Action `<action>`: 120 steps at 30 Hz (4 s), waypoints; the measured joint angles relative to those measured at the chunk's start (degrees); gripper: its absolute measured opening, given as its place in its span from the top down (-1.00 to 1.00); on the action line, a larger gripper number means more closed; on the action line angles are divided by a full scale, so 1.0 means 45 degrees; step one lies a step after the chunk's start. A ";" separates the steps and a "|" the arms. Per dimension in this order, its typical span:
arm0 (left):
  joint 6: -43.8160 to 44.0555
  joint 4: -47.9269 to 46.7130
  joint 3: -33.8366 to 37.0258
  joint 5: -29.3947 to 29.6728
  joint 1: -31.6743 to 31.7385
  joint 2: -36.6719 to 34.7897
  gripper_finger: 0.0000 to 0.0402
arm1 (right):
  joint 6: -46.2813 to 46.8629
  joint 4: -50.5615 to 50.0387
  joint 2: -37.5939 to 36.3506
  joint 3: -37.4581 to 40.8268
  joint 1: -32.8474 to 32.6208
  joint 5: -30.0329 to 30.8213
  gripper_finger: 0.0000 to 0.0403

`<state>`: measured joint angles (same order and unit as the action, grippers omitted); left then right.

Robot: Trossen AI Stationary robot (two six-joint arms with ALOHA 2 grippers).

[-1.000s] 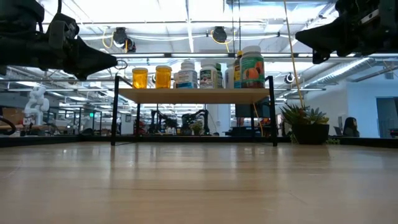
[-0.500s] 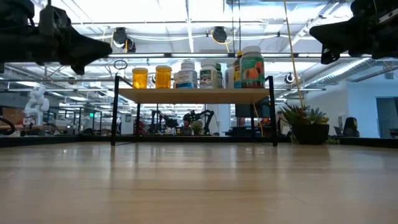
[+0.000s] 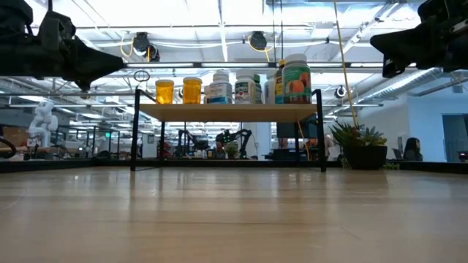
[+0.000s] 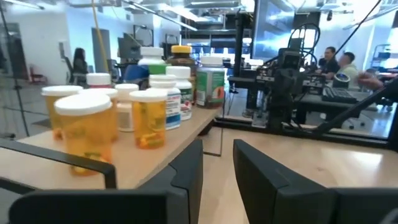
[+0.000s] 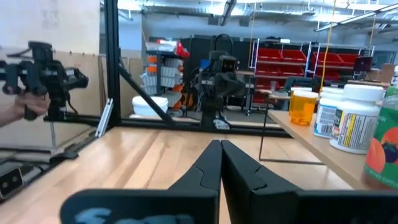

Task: Pick and place medicine bottles onto shelf by color
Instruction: Return to Home Position

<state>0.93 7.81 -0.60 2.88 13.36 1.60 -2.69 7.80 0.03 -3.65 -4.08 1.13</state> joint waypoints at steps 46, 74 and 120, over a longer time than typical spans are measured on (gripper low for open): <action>0.0224 -0.1501 -0.0005 -0.0855 0.0744 -0.0323 0.55 | -0.0269 -0.0455 0.0031 0.0620 0.0053 0.0048 0.98; 0.0234 -0.1490 -0.0005 -0.0846 0.0744 -0.0323 0.55 | -0.0269 -0.0455 0.0031 0.0625 0.0053 0.0057 0.98; 0.0229 -0.1490 -0.0005 -0.0846 0.0744 -0.0323 0.55 | -0.0269 -0.0450 0.0035 0.0635 0.0049 0.0057 0.98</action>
<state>1.96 1.10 -0.62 -0.93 16.71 0.14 -3.90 5.78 0.19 -0.80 -3.86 1.39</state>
